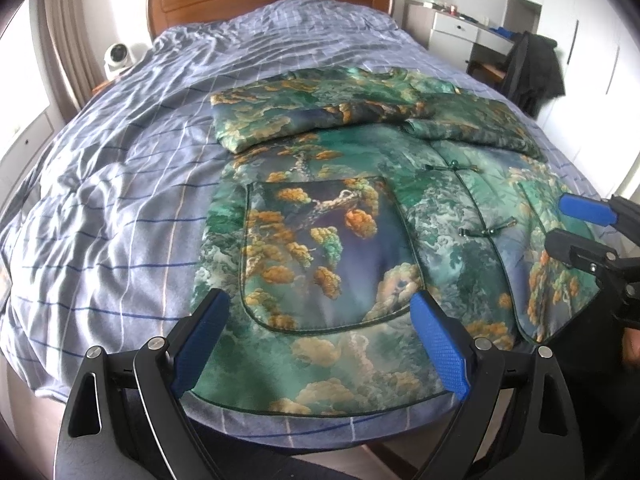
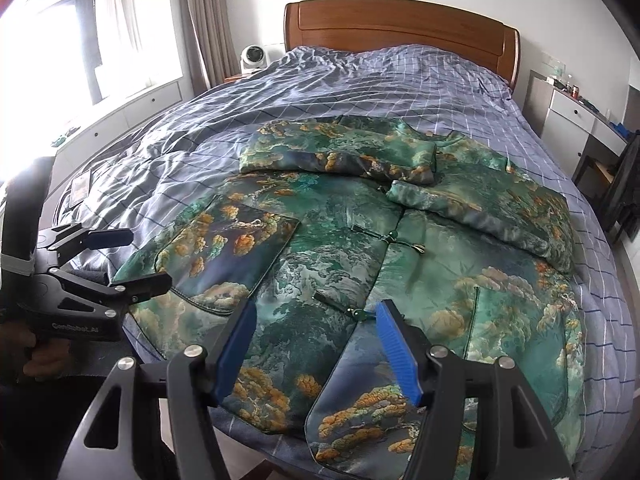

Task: Fold large clothes

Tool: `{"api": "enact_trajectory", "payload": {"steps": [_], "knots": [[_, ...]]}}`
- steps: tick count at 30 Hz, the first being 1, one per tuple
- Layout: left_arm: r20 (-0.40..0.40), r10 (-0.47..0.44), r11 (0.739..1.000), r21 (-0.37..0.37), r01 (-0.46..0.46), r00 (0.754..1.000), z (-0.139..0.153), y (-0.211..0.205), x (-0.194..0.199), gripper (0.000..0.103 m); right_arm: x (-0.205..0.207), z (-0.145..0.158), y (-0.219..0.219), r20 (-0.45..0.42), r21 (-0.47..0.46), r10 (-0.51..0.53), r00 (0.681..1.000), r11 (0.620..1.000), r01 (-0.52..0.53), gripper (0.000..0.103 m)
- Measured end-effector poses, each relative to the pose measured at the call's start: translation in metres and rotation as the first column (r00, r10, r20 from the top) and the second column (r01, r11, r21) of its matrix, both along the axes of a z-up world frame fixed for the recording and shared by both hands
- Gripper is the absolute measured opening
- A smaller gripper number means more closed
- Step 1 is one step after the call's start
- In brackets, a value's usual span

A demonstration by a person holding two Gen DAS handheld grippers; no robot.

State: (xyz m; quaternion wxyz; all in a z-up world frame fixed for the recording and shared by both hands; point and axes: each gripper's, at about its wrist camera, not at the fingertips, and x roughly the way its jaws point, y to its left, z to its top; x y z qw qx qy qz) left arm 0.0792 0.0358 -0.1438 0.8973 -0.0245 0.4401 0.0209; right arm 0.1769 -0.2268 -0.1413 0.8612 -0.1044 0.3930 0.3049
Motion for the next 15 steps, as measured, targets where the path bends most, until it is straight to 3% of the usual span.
{"api": "enact_trajectory", "payload": {"steps": [2,15], "knots": [[-0.001,0.009,1.0,-0.004,-0.009,1.0,0.0,0.003,-0.001,0.093,0.001,0.0,-0.002,0.004,0.003,-0.013,1.0,1.0,0.013,0.075],[-0.026,0.054,0.998,-0.013,-0.055,0.998,-0.003,0.019,0.0,0.093,0.004,0.001,-0.009,0.01,0.002,-0.047,0.999,0.999,0.047,0.075]]}}
